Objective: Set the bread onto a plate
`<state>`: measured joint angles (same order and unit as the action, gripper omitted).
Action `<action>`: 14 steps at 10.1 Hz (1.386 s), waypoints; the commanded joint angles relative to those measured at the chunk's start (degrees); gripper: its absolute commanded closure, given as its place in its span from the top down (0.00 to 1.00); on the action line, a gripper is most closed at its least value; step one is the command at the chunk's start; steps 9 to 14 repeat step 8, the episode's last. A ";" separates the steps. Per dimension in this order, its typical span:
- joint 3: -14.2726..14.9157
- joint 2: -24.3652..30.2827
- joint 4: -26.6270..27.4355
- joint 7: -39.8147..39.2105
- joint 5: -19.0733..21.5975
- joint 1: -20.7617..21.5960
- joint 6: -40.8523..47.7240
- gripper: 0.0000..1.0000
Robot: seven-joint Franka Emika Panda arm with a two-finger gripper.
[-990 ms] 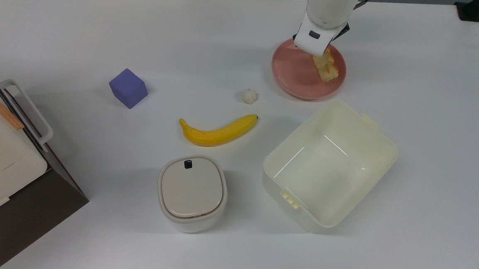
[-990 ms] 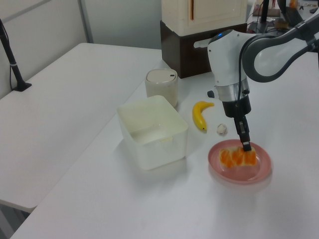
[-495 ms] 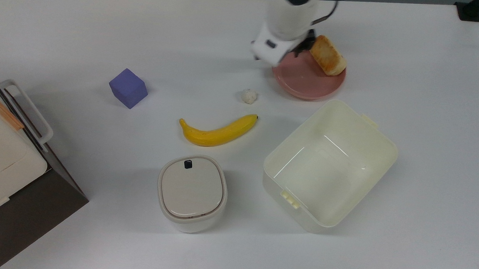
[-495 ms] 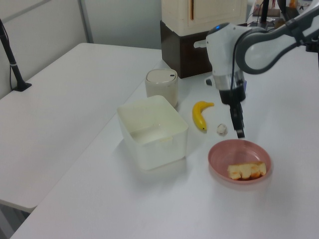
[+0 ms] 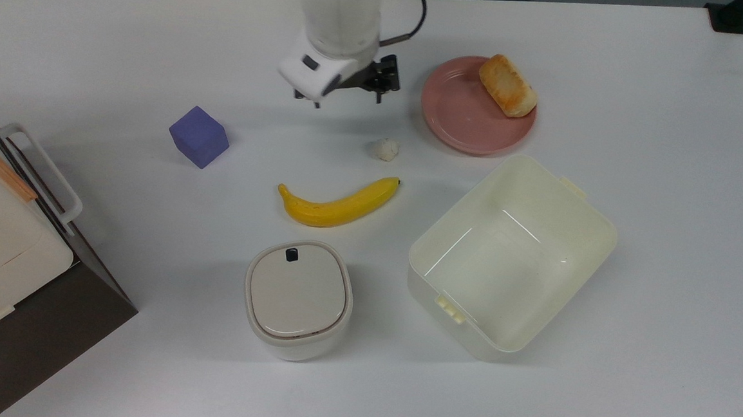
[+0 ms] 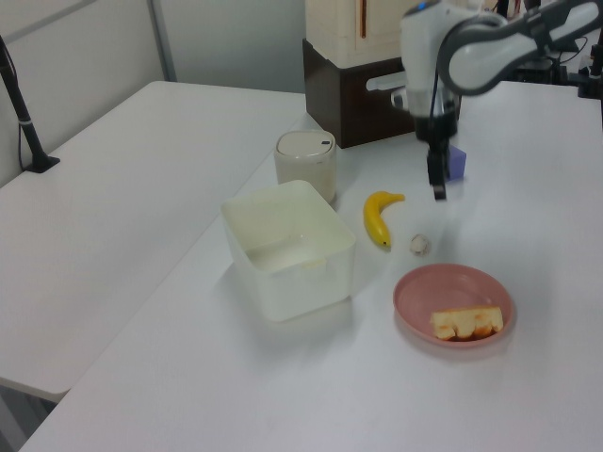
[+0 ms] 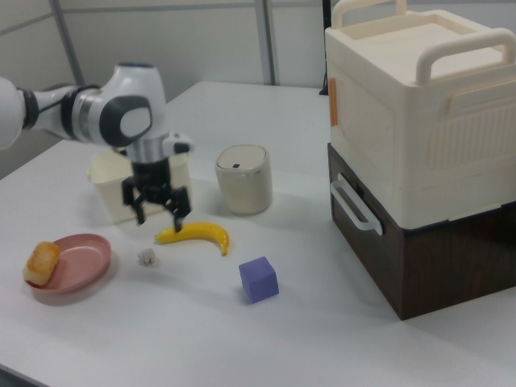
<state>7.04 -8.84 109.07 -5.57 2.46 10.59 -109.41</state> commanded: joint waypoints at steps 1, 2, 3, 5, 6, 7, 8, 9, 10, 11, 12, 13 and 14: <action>-0.01 2.08 -5.95 0.38 -1.06 -6.96 -1.06 1.00; -0.01 2.08 -7.89 0.38 -1.06 -9.25 -0.80 1.00; -0.01 2.16 -8.69 0.38 -1.14 -9.97 -0.54 1.00; 0.35 2.69 -10.18 0.55 -0.97 -11.28 0.34 1.00; 0.35 2.78 -10.97 0.56 -0.88 -11.55 2.69 1.00; 0.35 2.52 -12.89 0.56 -0.97 -11.56 6.11 1.00; 0.35 2.60 -13.18 0.56 -0.97 -11.64 6.93 1.00; 0.35 2.60 -13.18 0.56 -0.97 -11.64 6.93 1.00; 0.35 2.60 -13.18 0.56 -0.97 -11.64 6.93 1.00; 0.35 2.60 -13.18 0.56 -0.97 -11.64 6.93 1.00; 0.35 2.60 -13.18 0.56 -0.97 -11.64 6.93 1.00; 0.35 2.60 -13.18 0.56 -0.97 -11.64 6.93 1.00; 0.35 2.60 -13.18 0.56 -0.97 -11.64 6.93 1.00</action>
